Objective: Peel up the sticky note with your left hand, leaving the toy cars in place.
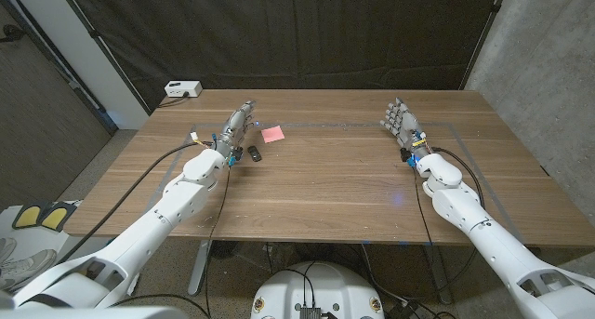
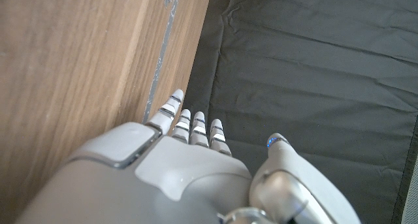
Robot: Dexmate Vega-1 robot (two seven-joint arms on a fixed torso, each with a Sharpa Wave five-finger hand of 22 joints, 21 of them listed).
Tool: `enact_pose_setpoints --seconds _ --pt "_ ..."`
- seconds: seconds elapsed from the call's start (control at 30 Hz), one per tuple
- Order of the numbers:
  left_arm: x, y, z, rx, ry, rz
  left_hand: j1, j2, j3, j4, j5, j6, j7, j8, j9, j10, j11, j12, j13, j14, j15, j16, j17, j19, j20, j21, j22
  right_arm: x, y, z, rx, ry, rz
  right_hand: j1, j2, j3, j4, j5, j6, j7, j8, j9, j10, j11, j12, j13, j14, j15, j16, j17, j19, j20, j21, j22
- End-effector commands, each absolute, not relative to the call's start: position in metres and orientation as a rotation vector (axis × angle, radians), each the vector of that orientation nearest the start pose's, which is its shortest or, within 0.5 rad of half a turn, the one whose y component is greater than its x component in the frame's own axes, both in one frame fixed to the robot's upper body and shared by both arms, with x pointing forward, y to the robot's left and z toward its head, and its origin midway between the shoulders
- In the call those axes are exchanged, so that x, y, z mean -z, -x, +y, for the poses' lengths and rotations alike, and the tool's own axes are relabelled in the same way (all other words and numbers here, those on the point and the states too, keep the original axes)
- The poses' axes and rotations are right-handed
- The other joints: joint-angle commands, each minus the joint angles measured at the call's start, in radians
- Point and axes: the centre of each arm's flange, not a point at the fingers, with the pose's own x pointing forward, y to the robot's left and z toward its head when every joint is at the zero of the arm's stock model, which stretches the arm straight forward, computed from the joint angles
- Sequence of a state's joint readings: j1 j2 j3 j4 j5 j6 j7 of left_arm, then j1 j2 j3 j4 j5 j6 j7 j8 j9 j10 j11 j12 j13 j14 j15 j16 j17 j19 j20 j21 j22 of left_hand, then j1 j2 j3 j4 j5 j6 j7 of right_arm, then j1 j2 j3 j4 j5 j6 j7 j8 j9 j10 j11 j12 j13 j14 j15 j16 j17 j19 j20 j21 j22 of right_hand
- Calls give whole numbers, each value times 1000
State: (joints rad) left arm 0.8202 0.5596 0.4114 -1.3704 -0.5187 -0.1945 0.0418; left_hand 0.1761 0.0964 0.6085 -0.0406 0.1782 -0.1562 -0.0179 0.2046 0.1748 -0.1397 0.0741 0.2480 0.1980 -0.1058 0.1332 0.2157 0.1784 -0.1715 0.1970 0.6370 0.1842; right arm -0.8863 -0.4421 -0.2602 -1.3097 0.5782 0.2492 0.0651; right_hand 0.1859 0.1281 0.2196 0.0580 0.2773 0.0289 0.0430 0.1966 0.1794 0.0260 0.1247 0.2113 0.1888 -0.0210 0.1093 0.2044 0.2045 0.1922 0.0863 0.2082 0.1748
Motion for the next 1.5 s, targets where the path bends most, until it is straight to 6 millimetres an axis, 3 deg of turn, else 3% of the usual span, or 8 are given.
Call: enact_pose_setpoints --seconds 0.03,0.97,1.17,1.5 --pt "7 -641 273 144 -299 -554 19 2 4 -13 -4 14 1 3 3 15 -1 9 3 18 2 8 3 -24 10 -4 3 38 -647 -298 -186 -60 -589 12 1 12 0 -4 11 2 5 4 7 5 4 4 0 12 4 3 1 5 2 4" --pt "-12 -632 264 88 -618 -496 53 10 12 -45 -3 48 -1 2 3 37 -11 11 5 42 -3 4 4 -20 14 -15 4 47 -638 -301 -176 -73 -592 16 4 20 -1 -21 34 -5 8 4 33 9 8 5 23 18 11 4 5 19 1 4" --pt "-17 -627 263 47 -684 -476 74 1 10 -72 -1 79 -14 4 4 67 -28 17 5 65 -20 5 5 -1 8 -17 4 48 -638 -301 -179 -76 -593 16 4 22 0 -24 39 -7 8 5 38 8 8 5 28 19 12 4 7 20 2 4" --pt "-27 -622 258 -5 -842 -420 123 2 18 -111 2 151 -1 16 4 105 -42 23 5 91 -29 4 6 35 4 -17 3 53 -639 -302 -180 -85 -592 16 4 23 0 -28 46 -7 9 5 44 11 8 5 36 22 15 5 8 24 2 4"
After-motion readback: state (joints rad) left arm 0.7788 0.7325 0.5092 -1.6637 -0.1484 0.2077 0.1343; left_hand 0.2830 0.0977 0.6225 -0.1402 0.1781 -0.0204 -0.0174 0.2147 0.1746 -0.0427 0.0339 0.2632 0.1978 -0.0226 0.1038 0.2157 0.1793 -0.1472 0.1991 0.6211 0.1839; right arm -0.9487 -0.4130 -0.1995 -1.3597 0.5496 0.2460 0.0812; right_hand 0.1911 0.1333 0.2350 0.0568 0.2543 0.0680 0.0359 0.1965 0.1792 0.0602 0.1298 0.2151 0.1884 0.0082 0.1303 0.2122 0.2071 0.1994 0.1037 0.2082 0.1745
